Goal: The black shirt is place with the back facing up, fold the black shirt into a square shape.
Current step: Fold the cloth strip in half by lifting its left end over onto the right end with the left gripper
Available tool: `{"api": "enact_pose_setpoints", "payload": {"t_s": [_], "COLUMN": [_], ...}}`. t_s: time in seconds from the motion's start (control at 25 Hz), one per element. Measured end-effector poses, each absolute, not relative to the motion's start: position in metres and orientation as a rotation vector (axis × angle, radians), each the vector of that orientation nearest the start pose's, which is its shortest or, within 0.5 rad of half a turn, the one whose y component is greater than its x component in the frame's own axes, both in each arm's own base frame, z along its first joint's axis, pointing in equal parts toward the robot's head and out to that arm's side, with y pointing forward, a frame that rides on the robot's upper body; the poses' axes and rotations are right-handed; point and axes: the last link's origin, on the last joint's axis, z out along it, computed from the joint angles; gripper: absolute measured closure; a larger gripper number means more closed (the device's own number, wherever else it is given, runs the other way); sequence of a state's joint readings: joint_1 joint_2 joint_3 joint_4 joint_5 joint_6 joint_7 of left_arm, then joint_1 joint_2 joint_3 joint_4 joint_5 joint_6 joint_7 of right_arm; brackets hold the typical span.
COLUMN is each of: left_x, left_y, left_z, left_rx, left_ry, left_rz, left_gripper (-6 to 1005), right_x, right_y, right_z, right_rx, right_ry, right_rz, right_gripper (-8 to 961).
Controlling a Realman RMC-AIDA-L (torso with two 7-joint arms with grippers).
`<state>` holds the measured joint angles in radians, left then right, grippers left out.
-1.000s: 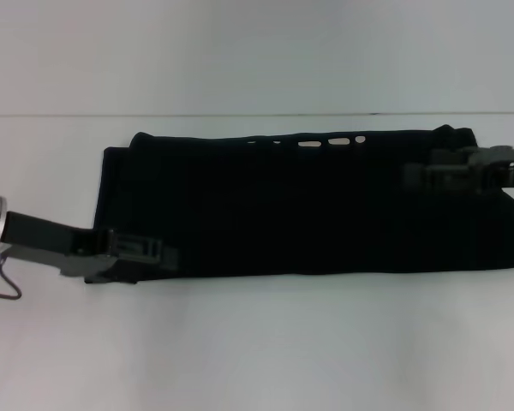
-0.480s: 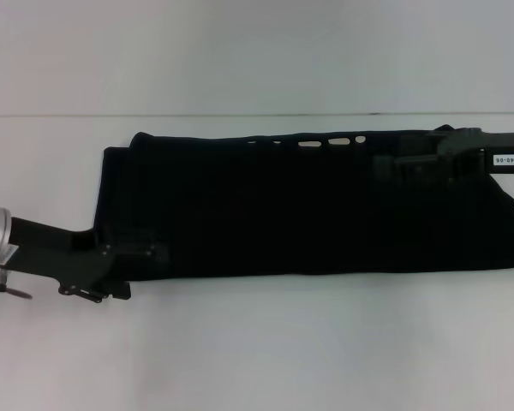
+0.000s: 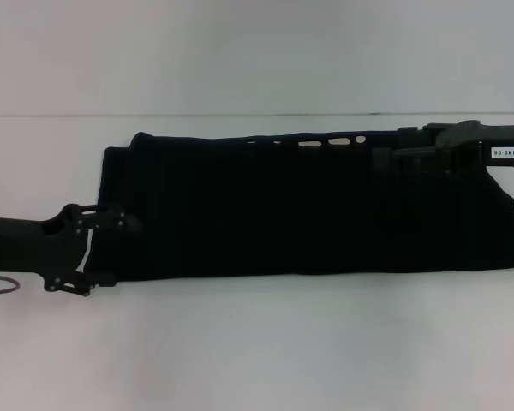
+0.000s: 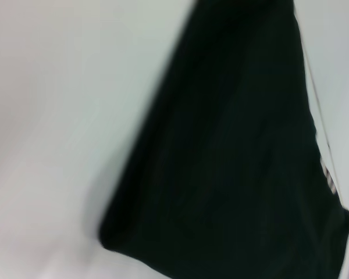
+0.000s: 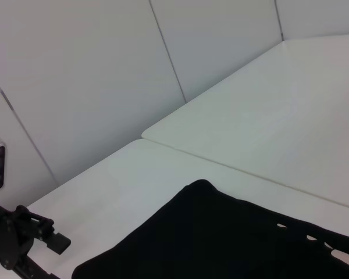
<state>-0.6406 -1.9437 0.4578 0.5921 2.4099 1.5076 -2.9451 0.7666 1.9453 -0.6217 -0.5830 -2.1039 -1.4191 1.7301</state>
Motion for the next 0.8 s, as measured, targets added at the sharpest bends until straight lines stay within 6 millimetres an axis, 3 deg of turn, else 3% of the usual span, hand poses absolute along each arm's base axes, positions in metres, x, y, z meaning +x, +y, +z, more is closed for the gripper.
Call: {"api": "enact_pose_setpoints", "payload": {"t_s": [0.2, 0.8], "left_x": [-0.32, -0.327], "left_y": [0.351, 0.352], "left_z": [0.047, 0.032], "left_rx": [1.632, 1.593], "left_ry": [2.799, 2.859], "left_rz": [0.586, 0.551], "left_gripper": [48, 48], "right_x": [0.226, 0.224], "right_y": [0.411, 0.415], "right_z": [0.044, 0.044], "right_rx": [-2.617, -2.603], "right_ry": [0.87, 0.853], "right_rz": [0.588, 0.584], "right_gripper": [37, 37]}}
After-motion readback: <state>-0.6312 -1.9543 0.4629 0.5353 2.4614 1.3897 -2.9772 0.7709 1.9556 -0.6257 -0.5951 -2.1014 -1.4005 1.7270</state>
